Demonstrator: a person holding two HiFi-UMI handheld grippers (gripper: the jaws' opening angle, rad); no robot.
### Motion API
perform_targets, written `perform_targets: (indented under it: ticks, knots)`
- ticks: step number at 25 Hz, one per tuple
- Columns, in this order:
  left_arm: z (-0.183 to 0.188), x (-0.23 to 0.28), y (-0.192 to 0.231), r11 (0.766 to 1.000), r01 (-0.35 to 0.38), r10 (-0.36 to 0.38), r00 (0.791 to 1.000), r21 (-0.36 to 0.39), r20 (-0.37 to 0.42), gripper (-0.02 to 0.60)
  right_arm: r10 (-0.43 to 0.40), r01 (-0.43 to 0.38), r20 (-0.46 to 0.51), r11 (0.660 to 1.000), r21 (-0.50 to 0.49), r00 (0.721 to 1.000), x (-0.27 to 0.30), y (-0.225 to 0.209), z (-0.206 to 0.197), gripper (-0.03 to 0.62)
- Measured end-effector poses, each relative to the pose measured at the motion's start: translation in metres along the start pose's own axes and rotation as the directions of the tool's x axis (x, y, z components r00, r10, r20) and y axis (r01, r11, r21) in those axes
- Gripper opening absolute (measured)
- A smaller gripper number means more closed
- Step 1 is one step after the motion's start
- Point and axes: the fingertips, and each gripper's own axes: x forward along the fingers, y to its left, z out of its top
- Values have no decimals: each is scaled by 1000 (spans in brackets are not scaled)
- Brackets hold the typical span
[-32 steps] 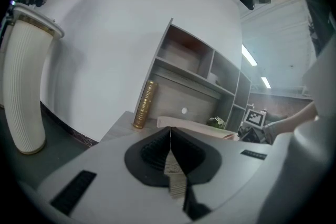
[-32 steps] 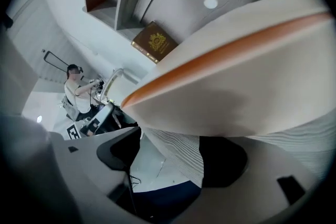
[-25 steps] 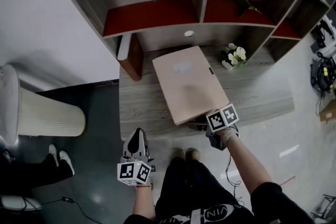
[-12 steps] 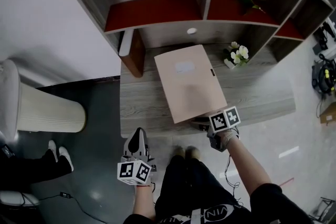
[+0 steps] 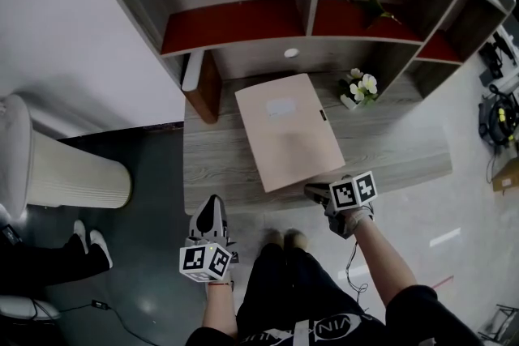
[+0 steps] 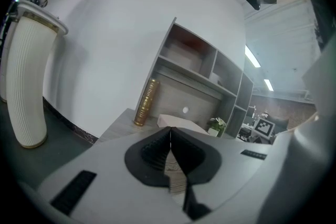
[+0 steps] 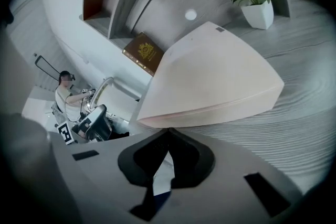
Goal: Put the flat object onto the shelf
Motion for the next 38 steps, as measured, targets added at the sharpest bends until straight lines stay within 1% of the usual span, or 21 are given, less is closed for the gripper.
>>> perform_targets:
  ticks: [6, 10, 13, 17, 19, 21, 28, 35, 38]
  knots:
    - [10, 6, -3, 1000, 7, -7, 1000, 15, 6, 5, -28, 31, 48, 998, -58, 998, -22, 1, 11, 11]
    - [19, 8, -4, 999, 12, -13, 1000, 30, 22, 5, -45, 58, 118, 992, -114, 992, -37, 4, 22, 10]
    - [27, 9, -7, 998, 24, -26, 999, 58, 25, 5, -60, 90, 191, 984, -153, 980, -51, 7, 36, 9]
    - [33, 11, -12, 991, 39, -40, 999, 125, 12, 5, -61, 133, 321, 969, -208, 945, -72, 16, 58, 9]
    - [37, 11, -14, 986, 35, -37, 999, 160, 7, 5, -65, 162, 375, 959, -233, 925, -81, 20, 69, 9]
    - [42, 11, -14, 983, 34, -36, 999, 180, 12, 5, -63, 186, 419, 947, -260, 906, -89, 25, 77, 9]
    - [65, 10, -15, 984, 30, -42, 997, 176, 64, 5, -38, 267, 536, 895, -356, 844, -119, 51, 100, 9]
    - [91, 9, -19, 980, 29, -51, 993, 196, 110, 5, -5, 323, 606, 849, -417, 795, -141, 75, 115, 9]
    - [102, 8, -21, 980, 27, -52, 991, 196, 126, 5, 7, 341, 634, 838, -426, 774, -151, 83, 120, 9]
